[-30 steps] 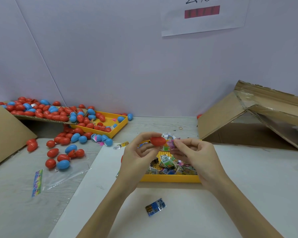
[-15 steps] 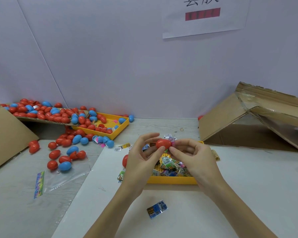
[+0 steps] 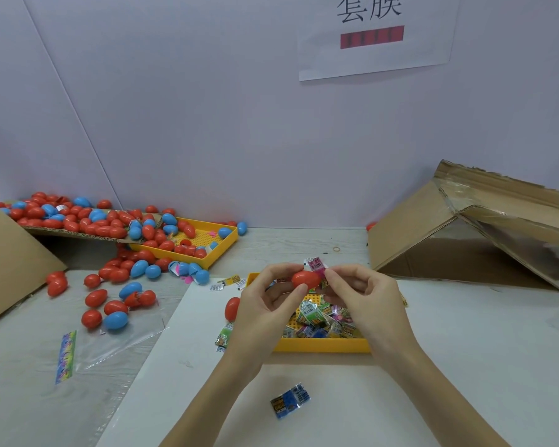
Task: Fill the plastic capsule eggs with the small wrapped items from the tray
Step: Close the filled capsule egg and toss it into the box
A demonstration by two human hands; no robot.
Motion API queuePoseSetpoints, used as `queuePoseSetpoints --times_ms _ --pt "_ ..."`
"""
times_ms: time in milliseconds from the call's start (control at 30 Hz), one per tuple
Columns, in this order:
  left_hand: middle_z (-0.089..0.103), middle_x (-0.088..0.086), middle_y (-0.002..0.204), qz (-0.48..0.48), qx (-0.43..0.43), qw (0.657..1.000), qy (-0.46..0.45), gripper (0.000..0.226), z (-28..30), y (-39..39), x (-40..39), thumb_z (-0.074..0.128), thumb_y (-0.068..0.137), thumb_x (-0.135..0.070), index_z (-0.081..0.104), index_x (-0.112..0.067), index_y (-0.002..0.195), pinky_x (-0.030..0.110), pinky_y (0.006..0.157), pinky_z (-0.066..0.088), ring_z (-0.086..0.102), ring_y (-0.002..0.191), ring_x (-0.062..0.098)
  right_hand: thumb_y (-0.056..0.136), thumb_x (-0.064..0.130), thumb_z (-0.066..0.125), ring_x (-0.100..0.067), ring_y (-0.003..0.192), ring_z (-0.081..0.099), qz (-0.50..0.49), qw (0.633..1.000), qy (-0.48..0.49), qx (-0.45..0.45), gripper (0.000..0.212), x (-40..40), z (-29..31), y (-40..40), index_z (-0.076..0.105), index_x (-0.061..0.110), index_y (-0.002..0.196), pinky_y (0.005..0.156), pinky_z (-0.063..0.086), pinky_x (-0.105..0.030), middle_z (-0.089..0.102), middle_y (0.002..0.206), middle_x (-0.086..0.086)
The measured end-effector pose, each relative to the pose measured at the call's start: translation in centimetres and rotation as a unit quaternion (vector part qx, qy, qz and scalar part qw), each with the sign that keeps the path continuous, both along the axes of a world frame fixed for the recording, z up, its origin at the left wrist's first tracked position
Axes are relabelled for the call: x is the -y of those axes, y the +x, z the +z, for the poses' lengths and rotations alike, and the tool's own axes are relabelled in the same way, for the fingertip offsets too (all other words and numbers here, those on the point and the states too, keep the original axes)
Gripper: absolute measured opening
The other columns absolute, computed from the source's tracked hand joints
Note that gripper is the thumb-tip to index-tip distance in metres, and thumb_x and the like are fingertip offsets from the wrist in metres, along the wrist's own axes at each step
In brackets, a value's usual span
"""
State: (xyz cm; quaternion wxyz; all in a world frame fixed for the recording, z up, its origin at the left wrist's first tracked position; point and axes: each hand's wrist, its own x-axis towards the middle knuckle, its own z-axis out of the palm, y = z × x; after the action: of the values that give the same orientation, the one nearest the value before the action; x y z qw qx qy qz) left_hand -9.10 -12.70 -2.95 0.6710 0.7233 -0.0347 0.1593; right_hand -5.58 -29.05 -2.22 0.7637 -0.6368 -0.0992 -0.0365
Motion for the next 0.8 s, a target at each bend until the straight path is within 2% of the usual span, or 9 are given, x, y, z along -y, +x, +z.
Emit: queuePoseSetpoints --times_ms 200,333,500,800 --pt "0.071 -0.02 0.109 0.004 -0.004 1.0 0.001 0.029 -0.01 0.02 -0.02 0.072 0.091 -0.025 0.069 -0.035 0.118 0.024 0.088 0.059 0.068 0.109 0.003 0.097 0.018 0.068 -0.014 0.082 0.077 -0.007 1.0 -0.027 0.001 0.008 -0.07 -0.08 0.06 0.075 0.017 0.099 0.067 0.059 -0.018 0.079 0.085 0.001" --pt "0.072 -0.016 0.112 0.004 0.0 1.0 0.0 0.029 -0.06 0.01 -0.09 0.071 0.093 -0.02 0.068 -0.031 0.12 0.027 0.09 0.059 0.068 0.111 0.007 0.099 0.018 0.065 -0.013 0.084 0.077 -0.005 0.999 -0.041 -0.001 0.01 -0.08 -0.1 0.14 0.074 0.018 0.101 0.068 0.059 -0.019 0.079 0.086 0.003" --pt "0.072 -0.014 0.113 0.004 0.008 1.0 0.005 0.031 -0.01 -0.05 0.06 0.07 0.093 -0.017 0.067 -0.028 0.122 0.031 0.094 0.058 0.067 0.113 0.008 0.096 0.018 0.069 -0.014 0.086 0.077 0.007 0.999 -0.034 0.007 0.009 -0.03 -0.05 -0.04 0.077 0.018 0.099 0.07 0.06 -0.02 0.079 0.088 0.001" --pt "0.072 -0.013 0.112 0.004 0.021 1.0 0.009 0.028 -0.01 -0.1 0.04 0.072 0.093 -0.016 0.066 -0.026 0.119 0.025 0.093 0.057 0.069 0.111 0.009 0.09 0.01 0.075 -0.015 0.086 0.077 0.013 0.999 -0.032 0.018 0.009 -0.09 -0.14 -0.04 0.076 0.013 0.099 0.071 0.06 -0.021 0.08 0.089 0.0"
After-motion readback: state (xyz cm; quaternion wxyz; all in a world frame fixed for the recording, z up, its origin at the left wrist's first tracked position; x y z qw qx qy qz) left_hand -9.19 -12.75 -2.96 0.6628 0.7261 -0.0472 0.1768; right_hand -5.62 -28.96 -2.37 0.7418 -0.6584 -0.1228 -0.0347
